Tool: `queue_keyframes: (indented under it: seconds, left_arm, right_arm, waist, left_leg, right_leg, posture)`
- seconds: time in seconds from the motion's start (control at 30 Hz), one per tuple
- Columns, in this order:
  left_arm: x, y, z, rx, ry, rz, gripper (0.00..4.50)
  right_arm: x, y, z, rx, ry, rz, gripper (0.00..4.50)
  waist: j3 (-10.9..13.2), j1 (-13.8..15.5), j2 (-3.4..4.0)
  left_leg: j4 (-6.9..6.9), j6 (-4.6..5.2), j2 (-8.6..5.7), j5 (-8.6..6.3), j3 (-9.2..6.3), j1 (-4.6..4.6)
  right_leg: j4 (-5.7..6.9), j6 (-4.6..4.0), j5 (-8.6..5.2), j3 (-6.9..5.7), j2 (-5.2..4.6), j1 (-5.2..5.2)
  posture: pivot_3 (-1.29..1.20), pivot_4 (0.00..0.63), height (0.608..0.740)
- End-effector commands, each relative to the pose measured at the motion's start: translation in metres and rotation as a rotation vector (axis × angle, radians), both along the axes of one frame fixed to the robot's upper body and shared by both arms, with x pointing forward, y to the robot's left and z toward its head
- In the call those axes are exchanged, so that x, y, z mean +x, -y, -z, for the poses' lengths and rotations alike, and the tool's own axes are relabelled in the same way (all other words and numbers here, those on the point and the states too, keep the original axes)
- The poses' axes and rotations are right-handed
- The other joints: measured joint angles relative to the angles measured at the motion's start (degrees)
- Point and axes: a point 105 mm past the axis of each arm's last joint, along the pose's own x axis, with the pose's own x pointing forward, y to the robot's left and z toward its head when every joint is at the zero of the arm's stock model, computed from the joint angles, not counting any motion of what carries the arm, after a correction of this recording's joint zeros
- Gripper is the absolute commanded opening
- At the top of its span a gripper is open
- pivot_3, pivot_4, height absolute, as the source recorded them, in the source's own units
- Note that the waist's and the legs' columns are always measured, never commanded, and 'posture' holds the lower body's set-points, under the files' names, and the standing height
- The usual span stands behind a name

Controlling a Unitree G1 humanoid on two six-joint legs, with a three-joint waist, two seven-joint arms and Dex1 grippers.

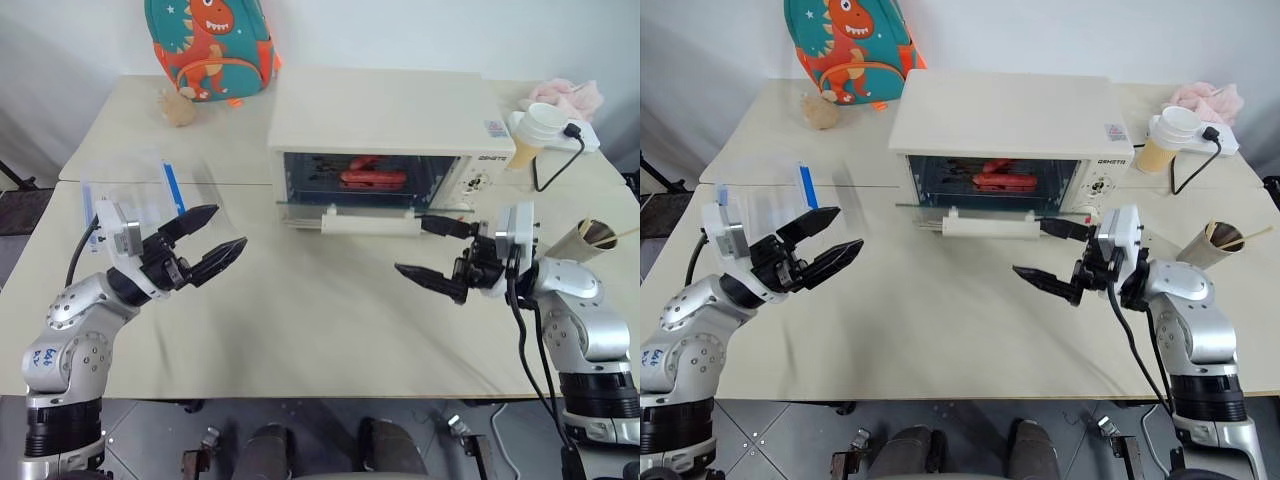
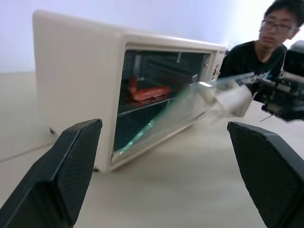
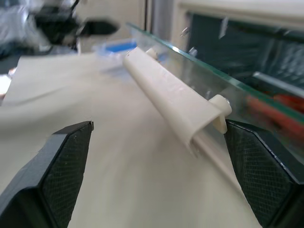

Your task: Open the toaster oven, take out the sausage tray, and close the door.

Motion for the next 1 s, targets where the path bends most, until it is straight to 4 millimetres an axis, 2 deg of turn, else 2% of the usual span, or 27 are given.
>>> queue_keyframes:
  seconds: [0.03, 0.13, 0.3, 0.43, 0.53, 0.73, 0.87, 0.97, 1.0]
  left_arm:
    - [0.002, -0.003, -0.009, 0.011, 0.027, 0.017, 4.31]
    - [0.008, 0.006, -0.01, 0.012, 0.03, 0.065, 3.7]
    - [0.03, 0.017, -0.019, -0.006, 0.069, 0.076, 2.19]
    - [0.056, 0.04, -0.021, 0.01, 0.109, 0.084, 0.91]
    - [0.065, 0.063, -0.016, 0.023, 0.123, 0.148, 0.03]
    - [0.077, 0.087, 0.002, 0.088, 0.109, 0.214, 0.03]
    - [0.076, 0.091, 0.006, 0.077, 0.097, 0.255, 0.03]
    - [0.073, 0.092, 0.008, 0.074, 0.077, 0.295, 0.03]
    - [0.072, 0.092, 0.01, 0.076, 0.068, 0.302, 0.03]
  right_arm:
    - [-0.015, -0.004, -0.014, -0.02, 0.105, -0.036, 4.49]
    - [-0.017, -0.003, -0.011, -0.025, 0.108, -0.017, 4.5]
    - [-0.017, 0.0, -0.007, -0.036, 0.113, 0.001, 4.5]
    - [-0.016, 0.002, -0.007, -0.042, 0.126, 0.012, 4.5]
    - [-0.015, 0.003, -0.005, -0.05, 0.136, 0.025, 4.5]
    - [-0.014, 0.006, -0.004, -0.047, 0.146, 0.061, 4.5]
    - [-0.016, 0.009, -0.002, -0.044, 0.147, 0.095, 4.5]
    - [-0.02, 0.022, 0.002, -0.051, 0.143, 0.168, 4.5]
    - [-0.023, 0.031, 0.006, -0.059, 0.137, 0.213, 4.5]
  waist:
    - [0.0, 0.0, 0.01]
    - [0.0, 0.2, 0.0]
    - [0.0, 0.6, 0.0]
    - [0.0, 1.2, 0.0]
    - [0.0, 1.3, 0.0]
    - [0.0, 1.3, -0.01]
    - [0.0, 1.3, -0.02]
    - [0.0, 1.6, -0.02]
    - [0.0, 1.8, -0.02]
  left_leg:
    - [0.0, 0.0, 0.0, 0.0, 0.0, 0.0]
    - [-0.01, -0.01, -0.02, -0.02, -0.02, -0.01]
    - [0.0, -0.01, -0.02, -0.01, -0.01, -0.02]
    - [0.01, -0.01, -0.04, -0.01, 0.04, -0.02]
    - [0.01, 0.0, -0.04, -0.01, 0.06, -0.02]
    - [-0.03, 0.0, -0.03, -0.02, 0.06, -0.04]
    - [0.02, 0.01, -0.04, -0.02, 0.07, -0.05]
    - [0.05, 0.01, -0.03, -0.02, 0.03, -0.06]
    - [0.05, 0.02, -0.04, -0.02, 0.02, -0.06]
  right_leg:
    - [-0.01, 0.0, 0.0, 0.0, 0.0, 0.0]
    - [-0.01, 0.0, 0.0, 0.0, 0.0, 0.0]
    - [-0.03, 0.0, 0.0, -0.02, 0.01, 0.01]
    - [-0.04, 0.0, 0.0, -0.02, 0.03, 0.01]
    - [-0.07, 0.0, 0.0, -0.02, 0.04, 0.01]
    - [-0.07, 0.01, 0.0, -0.11, 0.05, -0.01]
    - [-0.07, 0.01, 0.0, -0.12, 0.05, 0.0]
    - [-0.06, 0.01, 0.0, -0.13, 0.05, 0.02]
    - [-0.06, 0.01, 0.0, -0.14, 0.04, 0.03]
  posture:
    - [0.0, 0.15, 0.74]
    - [0.0, 0.15, 0.74]
    - [0.0, 0.15, 0.74]
    - [0.0, 0.15, 0.74]
    - [0.0, 0.15, 0.74]
    - [0.0, 0.15, 0.74]
    - [0.0, 0.15, 0.74]
    - [0.0, 0.15, 0.74]
    - [0.0, 0.15, 0.74]
